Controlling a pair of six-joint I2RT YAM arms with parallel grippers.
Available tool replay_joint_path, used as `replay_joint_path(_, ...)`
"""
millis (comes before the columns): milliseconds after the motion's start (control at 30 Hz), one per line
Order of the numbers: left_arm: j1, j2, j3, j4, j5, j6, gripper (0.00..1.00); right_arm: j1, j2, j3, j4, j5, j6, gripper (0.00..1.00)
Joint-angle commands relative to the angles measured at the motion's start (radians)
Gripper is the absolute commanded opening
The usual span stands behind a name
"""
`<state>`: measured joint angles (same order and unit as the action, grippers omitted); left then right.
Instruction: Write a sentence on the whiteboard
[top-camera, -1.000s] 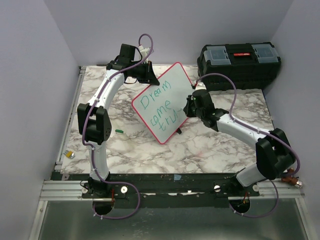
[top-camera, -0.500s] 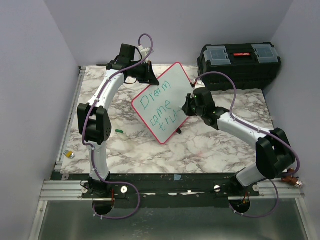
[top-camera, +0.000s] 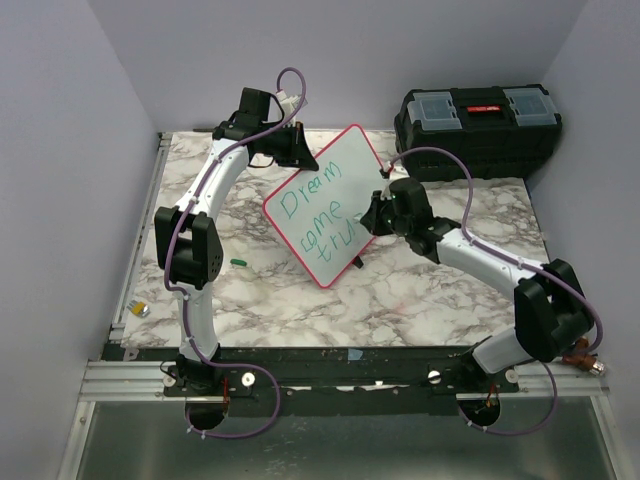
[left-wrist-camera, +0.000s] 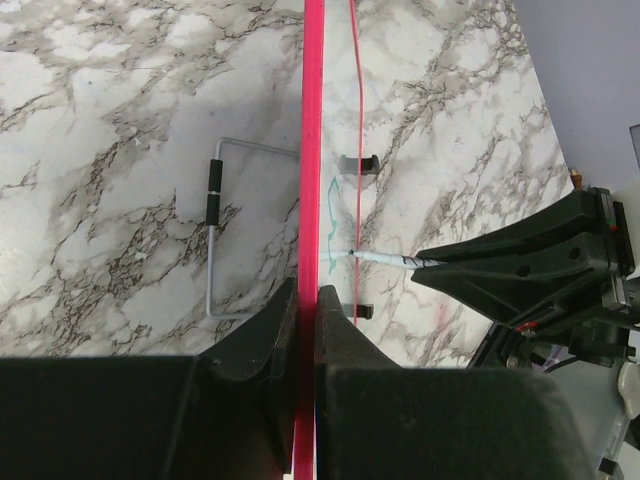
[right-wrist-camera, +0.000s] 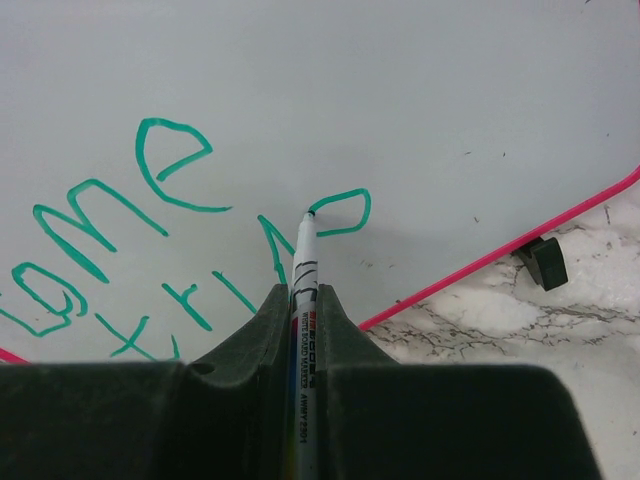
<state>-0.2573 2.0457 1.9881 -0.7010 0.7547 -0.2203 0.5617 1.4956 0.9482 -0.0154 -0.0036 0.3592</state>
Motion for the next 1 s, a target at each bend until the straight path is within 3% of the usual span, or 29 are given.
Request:
replay_joint_path(0,-0.023,-0.013,-0.005,-0.032,-0.043,0.045,0.00,0.013,0.020,-0.057,-0.012,-0.082,0.016,0.01)
replay_joint_path(400,-0.023,-0.013,-0.006,-0.031,-0.043,0.042,0.00,0.014,0.002,-0.092,-0.060,0.035,0.017,0.01)
replay_joint_path(967,-0.023,-0.012,-0.009,-0.031,-0.044,0.042,0.00,0.014,0.059,0.020,-0.092,0.177,-0.018,0.01)
